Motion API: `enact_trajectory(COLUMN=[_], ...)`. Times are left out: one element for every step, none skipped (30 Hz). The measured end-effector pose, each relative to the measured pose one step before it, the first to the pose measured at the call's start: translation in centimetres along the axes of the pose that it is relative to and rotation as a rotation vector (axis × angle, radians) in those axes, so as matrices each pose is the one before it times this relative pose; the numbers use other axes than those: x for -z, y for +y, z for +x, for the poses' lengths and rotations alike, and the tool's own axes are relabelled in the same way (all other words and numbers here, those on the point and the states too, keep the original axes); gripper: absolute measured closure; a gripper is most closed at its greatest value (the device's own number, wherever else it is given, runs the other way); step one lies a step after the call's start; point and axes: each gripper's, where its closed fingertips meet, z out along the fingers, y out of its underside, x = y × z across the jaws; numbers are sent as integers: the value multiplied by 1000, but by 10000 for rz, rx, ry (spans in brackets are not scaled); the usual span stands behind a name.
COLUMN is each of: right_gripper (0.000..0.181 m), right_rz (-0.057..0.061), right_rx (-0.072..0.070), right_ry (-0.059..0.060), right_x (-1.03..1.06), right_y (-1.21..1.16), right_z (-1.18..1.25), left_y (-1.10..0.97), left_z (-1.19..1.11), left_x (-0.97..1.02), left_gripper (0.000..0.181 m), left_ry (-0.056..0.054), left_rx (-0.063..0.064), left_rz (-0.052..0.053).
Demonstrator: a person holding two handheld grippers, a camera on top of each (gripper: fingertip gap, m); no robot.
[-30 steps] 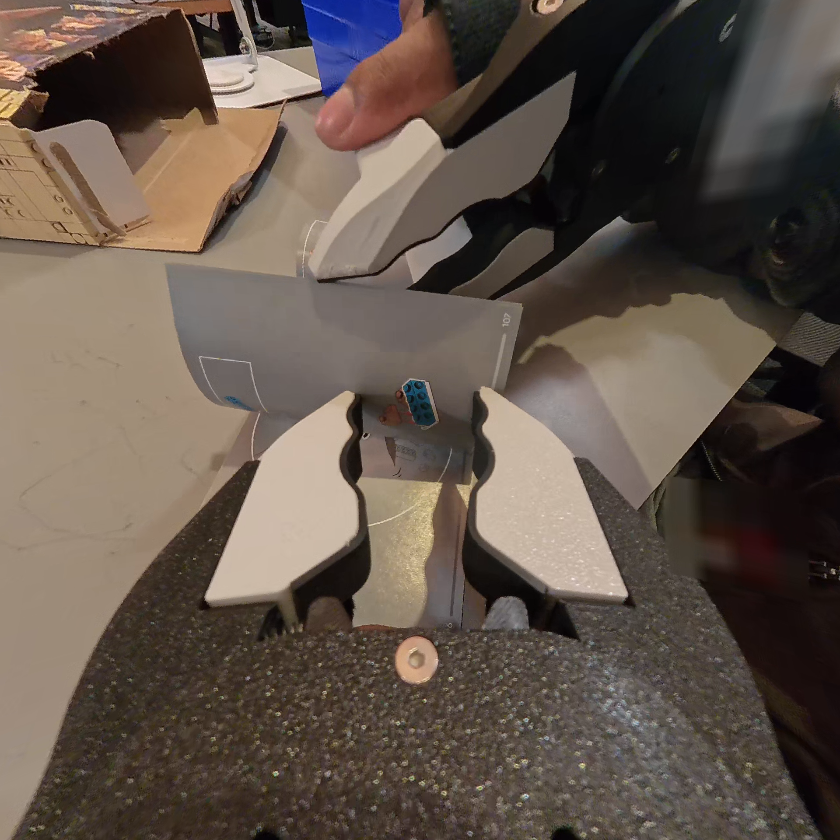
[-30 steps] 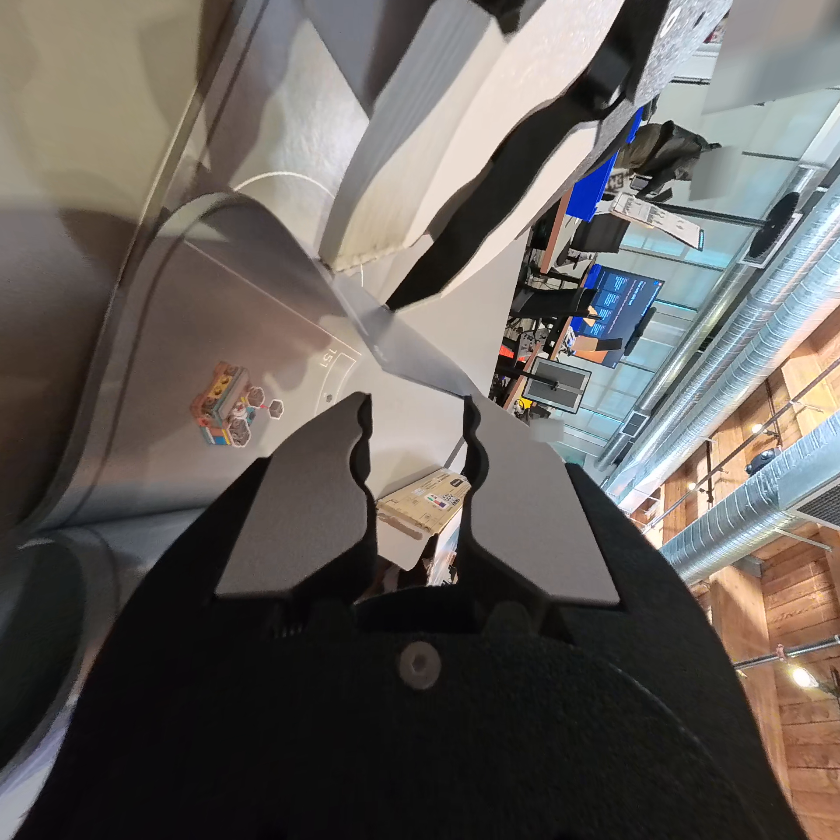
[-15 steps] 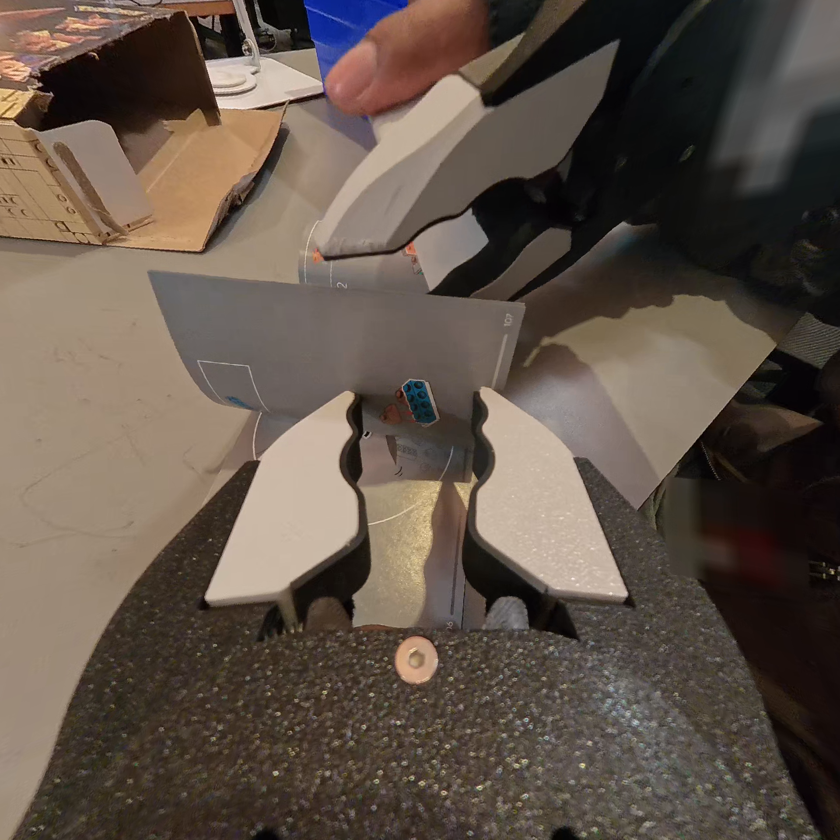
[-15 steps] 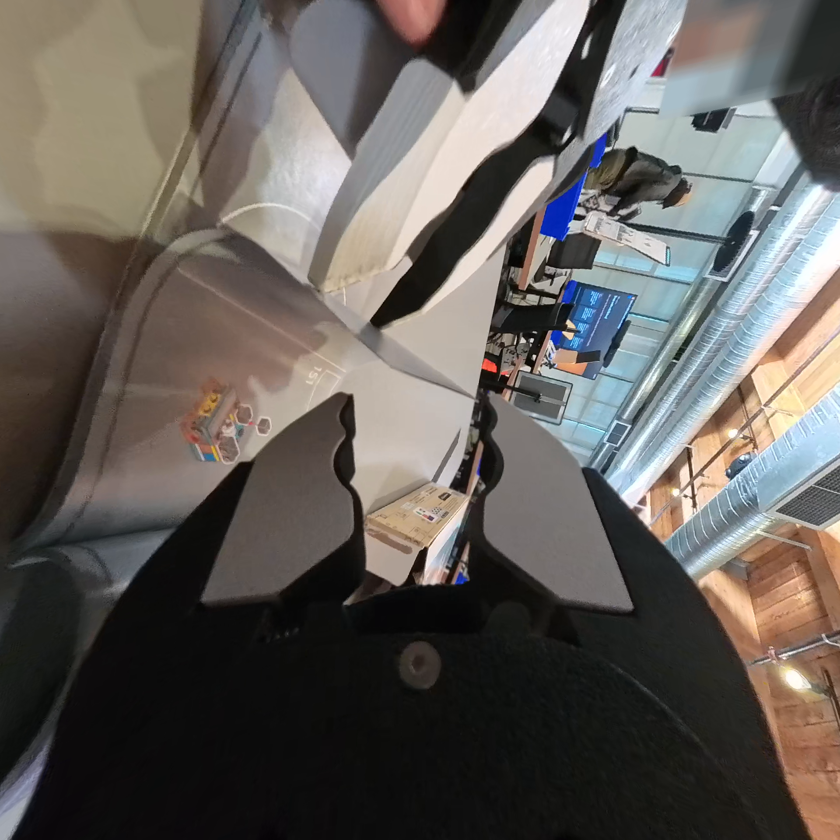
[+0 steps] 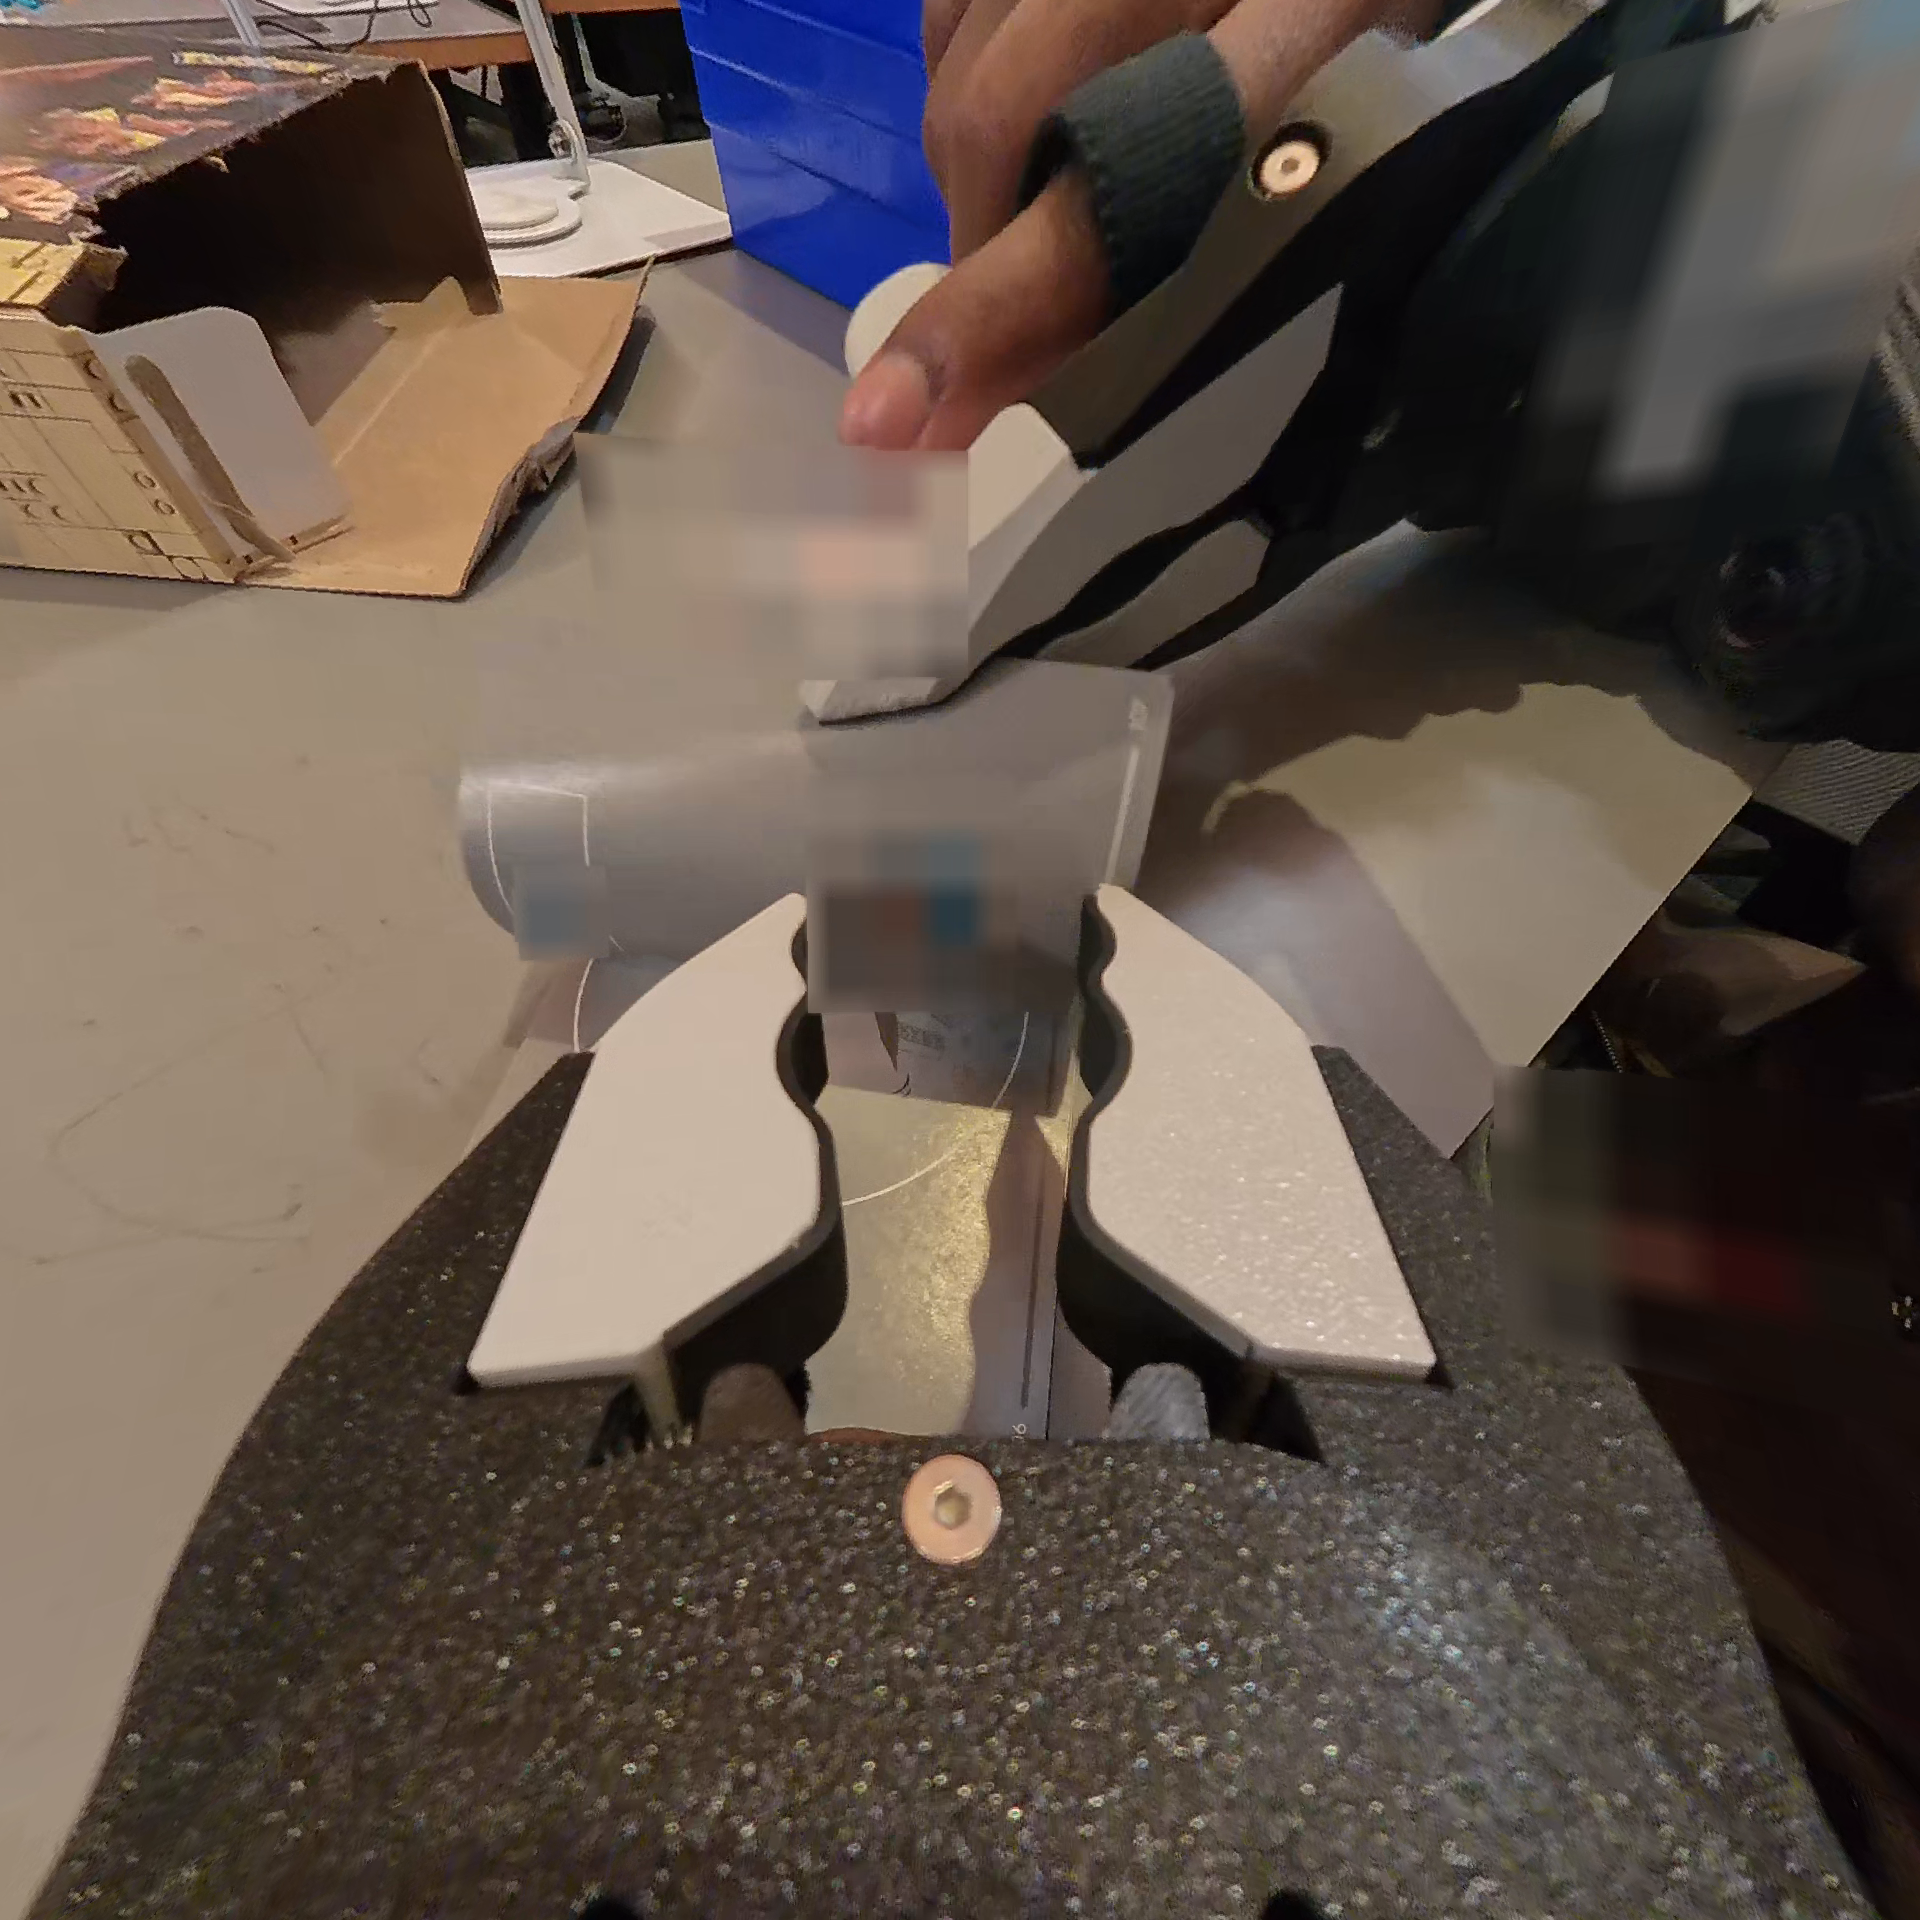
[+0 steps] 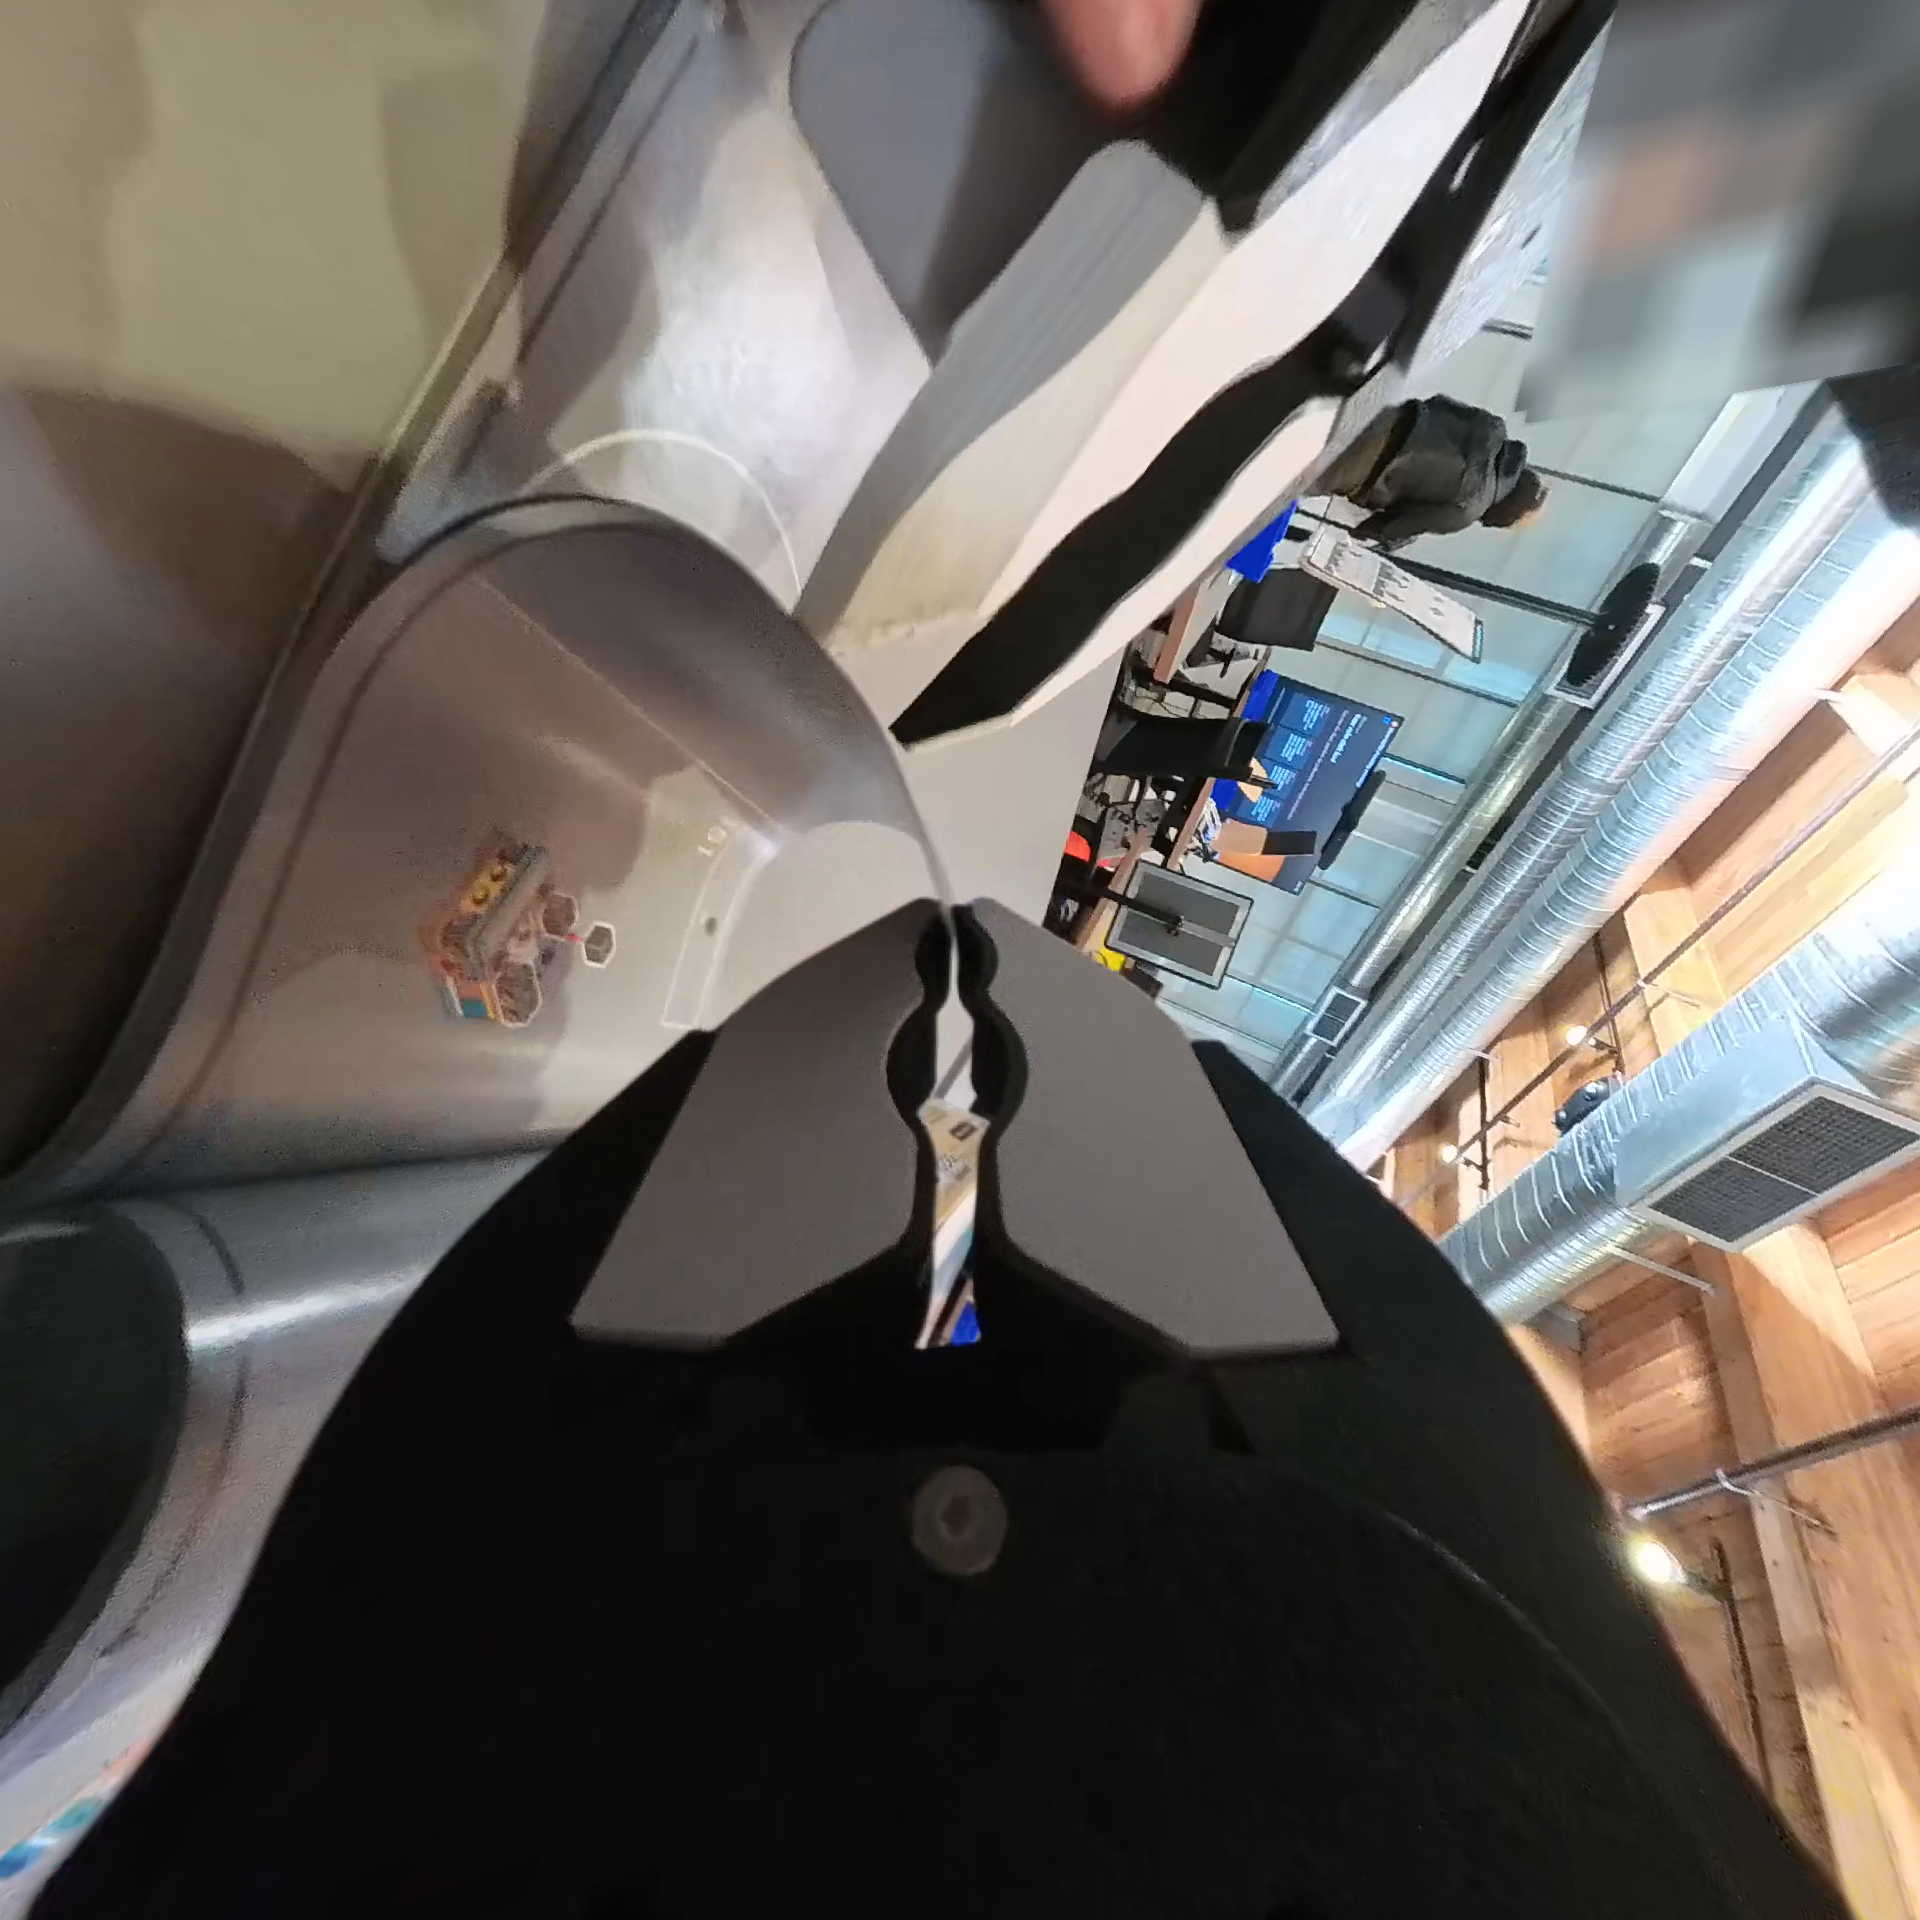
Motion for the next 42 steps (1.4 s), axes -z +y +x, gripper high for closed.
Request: enact_trajectory(right_gripper=[181,181,181,181,181,181,181,181,181,181,181,181,181,181,181,181,181,181,180,180,180,181,180,180,180,180,180,180,180,180,179,176,174,172,171,168,162,162,162,160,160,160], right_rz=[-138,-111,-79,-88,-145,-210,-249,-282,-306,-316,-344,-397,-468,-509,-484,-422,-367,-280,-184,-152,-127,-100,-91,-107,-128,-130,-137,-151,-124,-84,-67,-95,-142,-148,-113,-35,49,-5,-100,-67,60,157], right_rx=[68,16,-3,-18,-24,-5,4,-32,-84,-122,-138,-162,-207,-234,-184,-115,-73,-39,-14,7,43,34,-15,-34,-18,-19,-38,-78,-100,-103,-91,-86,-71,-51,-45,-63,-107,-175,-163,-64,-89,-230], right_ry=[42,41,37,36,46,71,102,62,4,-38,-65,-127,-247,-279,-268,-264,-249,-153,-104,-124,-37,19,-14,-25,-19,-38,-84,-164,-203,-210,-236,-271,-281,-207,-129,-75,12,-26,-11,199,278,209], right_x=[4,38,106,159,210,272,336,382,436,482,498,513,496,455,426,379,343,298,253,178,115,64,20,-42,-64,-107,-113,-139,-130,-97,-74,-80,-79,-48,17,83,235,318,376,479,611,676], right_y=[304,286,280,319,449,616,766,892,1003,1086,1180,1290,1406,1459,1416,1301,1143,910,648,484,366,269,243,278,354,381,394,397,329,228,197,224,291,314,302,180,-32,-38,91,62,-134,-306], right_z=[-19,-31,-56,-50,-37,15,63,8,-89,-192,-329,-515,-759,-849,-876,-923,-938,-829,-748,-726,-513,-313,-245,-190,-160,-176,-247,-368,-399,-408,-466,-522,-554,-485,-387,-288,-115,-56,59,407,622,689], left_y=[-45,-56,-58,-73,-67,-33,4,77,122,149,166,165,148,118,94,106,98,104,99,102,94,82,66,41,10,0,22,37,52,46,29,11,7,4,-26,-50,-15,32,43,30,7,9], left_z=[12,-4,-20,-44,-67,-106,-112,-149,-200,-246,-239,-235,-223,-224,-199,-173,-160,-143,-134,-83,-60,-40,-24,-9,-4,-17,-43,-100,-123,-133,-121,-101,-98,-79,-53,-16,-17,6,14,9,9,11], left_x=[46,47,57,74,75,88,106,123,142,145,151,149,146,141,114,92,61,25,-9,-29,-54,-62,-58,-26,-5,28,47,61,62,73,93,92,90,70,68,33,8,-25,-32,-33,-26,-4], left_gripper=[135,135,135,135,135,135,135,135,135,135,135,135,135,135,135,135,135,135,135,135,135,135,135,135,135,135,135,135,135,135,135,135,135,135,135,135,135,135,135,135,135,135], left_ry=[4,4,0,-4,-19,-28,-28,-35,-58,-71,-62,-57,-63,-65,-58,-48,-43,-40,-33,-24,-16,-11,-12,-15,-20,-18,-23,-35,-29,-25,-23,-14,-11,-2,15,22,5,2,-7,-7,0,9], left_rx=[-4,3,9,11,15,20,23,28,40,53,61,59,49,40,41,42,39,36,31,24,18,15,6,-6,-11,-8,-1,14,35,44,42,34,33,43,53,46,19,-7,-26,-21,-13,1], left_rz=[33,42,48,57,61,51,30,5,-13,-20,-26,-26,-18,-11,-7,-6,-9,-19,-27,-34,-35,-36,-38,-29,-9,3,-3,-5,-3,6,21,30,32,37,42,44,14,-20,-40,-29,-16,0])
